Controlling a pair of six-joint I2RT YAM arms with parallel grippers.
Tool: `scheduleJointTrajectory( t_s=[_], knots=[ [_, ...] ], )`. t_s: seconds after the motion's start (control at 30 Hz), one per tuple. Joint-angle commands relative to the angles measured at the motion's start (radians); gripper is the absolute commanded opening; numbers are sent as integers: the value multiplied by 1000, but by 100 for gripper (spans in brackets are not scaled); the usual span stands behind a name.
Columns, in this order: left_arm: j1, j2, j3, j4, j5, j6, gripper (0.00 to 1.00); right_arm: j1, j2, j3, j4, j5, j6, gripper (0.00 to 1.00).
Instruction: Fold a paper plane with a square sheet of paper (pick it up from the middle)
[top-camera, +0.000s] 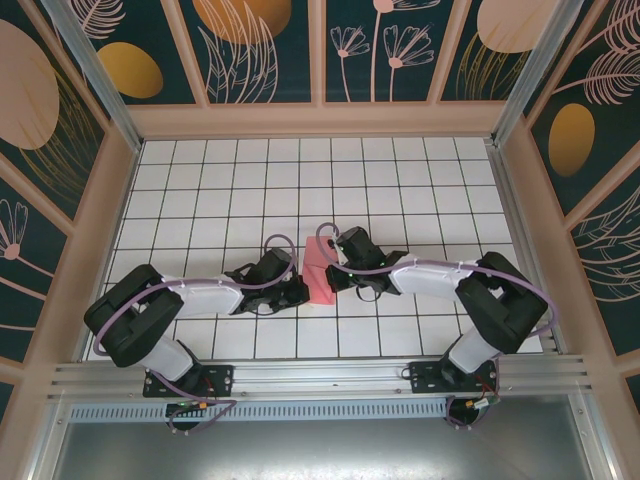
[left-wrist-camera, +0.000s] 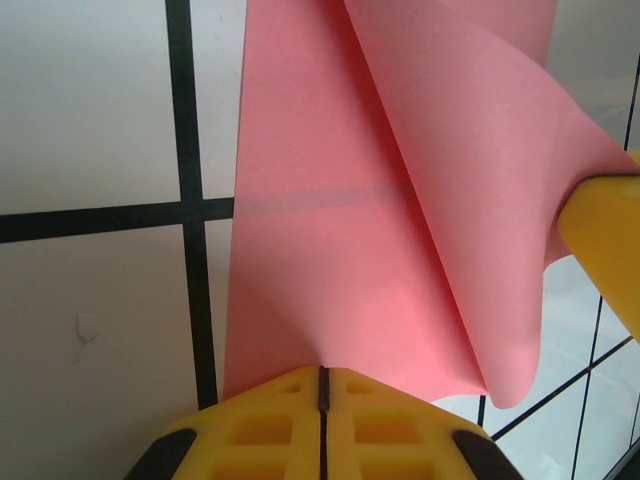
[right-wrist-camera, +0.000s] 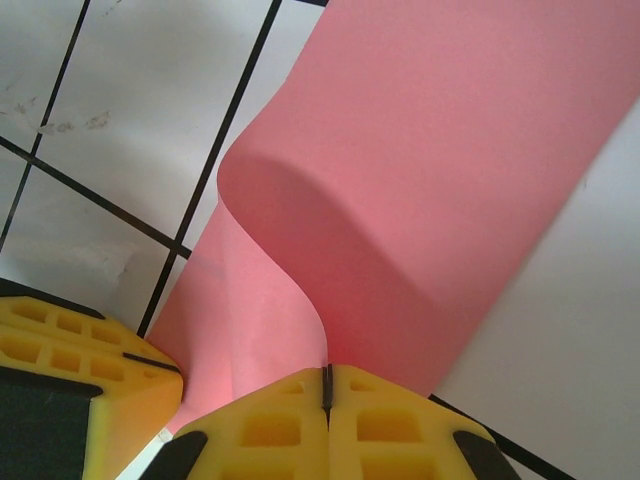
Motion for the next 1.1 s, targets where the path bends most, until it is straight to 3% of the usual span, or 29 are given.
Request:
scheduleJointTrajectory(
  t_s=[0.0, 0.53, 1.07],
  knots=[
    [-2, 7, -24, -102, -84, 30, 8, -4, 21, 34, -7, -1, -32, 3],
    [-2, 0, -2, -124, -102, 52, 8, -3, 86, 109, -89, 32, -129, 4],
    [-2, -6, -4, -122, -99, 49, 8, 2, 101, 121, -105, 58, -125, 3]
  ],
)
